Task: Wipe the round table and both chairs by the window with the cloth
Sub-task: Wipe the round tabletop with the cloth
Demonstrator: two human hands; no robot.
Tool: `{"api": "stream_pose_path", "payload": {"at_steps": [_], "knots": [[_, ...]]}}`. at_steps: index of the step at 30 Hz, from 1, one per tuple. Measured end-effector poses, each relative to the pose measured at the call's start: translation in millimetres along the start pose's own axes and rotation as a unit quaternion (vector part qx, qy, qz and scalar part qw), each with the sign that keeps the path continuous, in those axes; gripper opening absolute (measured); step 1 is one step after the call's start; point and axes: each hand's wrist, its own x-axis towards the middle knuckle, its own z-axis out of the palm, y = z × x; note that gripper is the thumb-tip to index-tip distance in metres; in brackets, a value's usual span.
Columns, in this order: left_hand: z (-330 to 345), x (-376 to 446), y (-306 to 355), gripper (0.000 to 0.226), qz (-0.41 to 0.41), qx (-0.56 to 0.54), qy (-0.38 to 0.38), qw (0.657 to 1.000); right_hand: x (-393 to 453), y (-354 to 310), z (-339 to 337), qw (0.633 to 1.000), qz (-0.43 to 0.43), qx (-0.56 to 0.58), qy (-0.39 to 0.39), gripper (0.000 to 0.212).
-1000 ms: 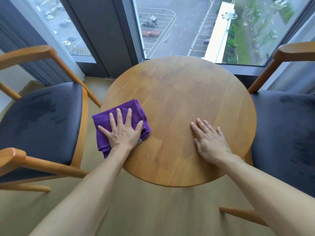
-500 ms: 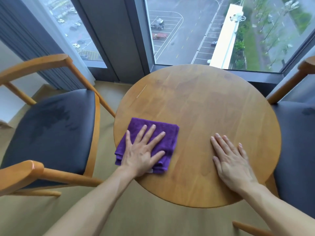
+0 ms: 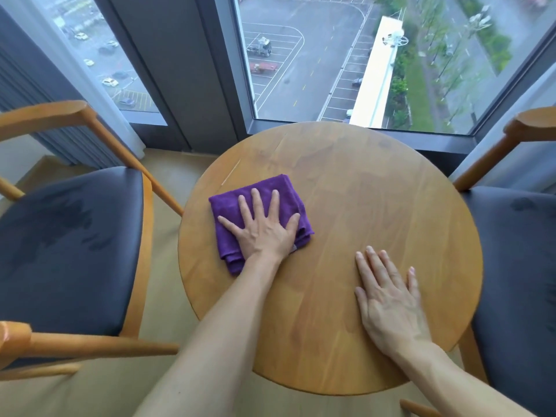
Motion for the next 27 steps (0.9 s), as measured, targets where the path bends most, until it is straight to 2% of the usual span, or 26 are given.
{"api": "stream_pose_path", "payload": {"at_steps": [4, 7, 10, 12, 16, 19, 21, 23, 27], "knots": [[9, -33, 11, 0.078, 0.147, 0.027, -0.01, 0.989, 21, -16, -4, 1.0, 0.017, -0.004, 0.0, 0.061], [5, -38, -19, 0.074, 0.246, 0.052, -0.009, 0.968, 49, -23, -18, 0.999, 0.033, -0.006, -0.007, 0.059], [-9, -23, -68, 0.071, 0.292, 0.074, -0.005, 0.954, 77, -32, -37, 0.999, 0.029, 0.016, -0.024, 0.054], [-15, -7, -92, 0.072, 0.256, 0.076, 0.002, 0.964, 89, -35, -47, 0.998, 0.027, 0.04, -0.045, 0.052], [-15, 23, -110, 0.07, 0.058, 0.021, 0.011, 0.998, 103, -35, -59, 0.995, 0.001, 0.039, -0.093, 0.052], [-11, 33, -75, 0.07, -0.074, -0.028, 0.02, 0.997, 107, -30, -58, 0.993, -0.008, 0.029, -0.113, 0.053], [-10, 32, -41, 0.072, -0.113, -0.039, 0.018, 0.993, 111, -27, -56, 0.993, -0.012, 0.021, -0.117, 0.055], [-5, 24, -12, 0.073, -0.054, -0.029, 0.008, 0.998, 115, -29, -55, 0.993, -0.012, 0.009, -0.117, 0.058], [5, 2, 0, 0.076, 0.158, 0.034, -0.001, 0.987, 123, -36, -55, 0.994, 0.004, 0.004, -0.11, 0.065]]}}
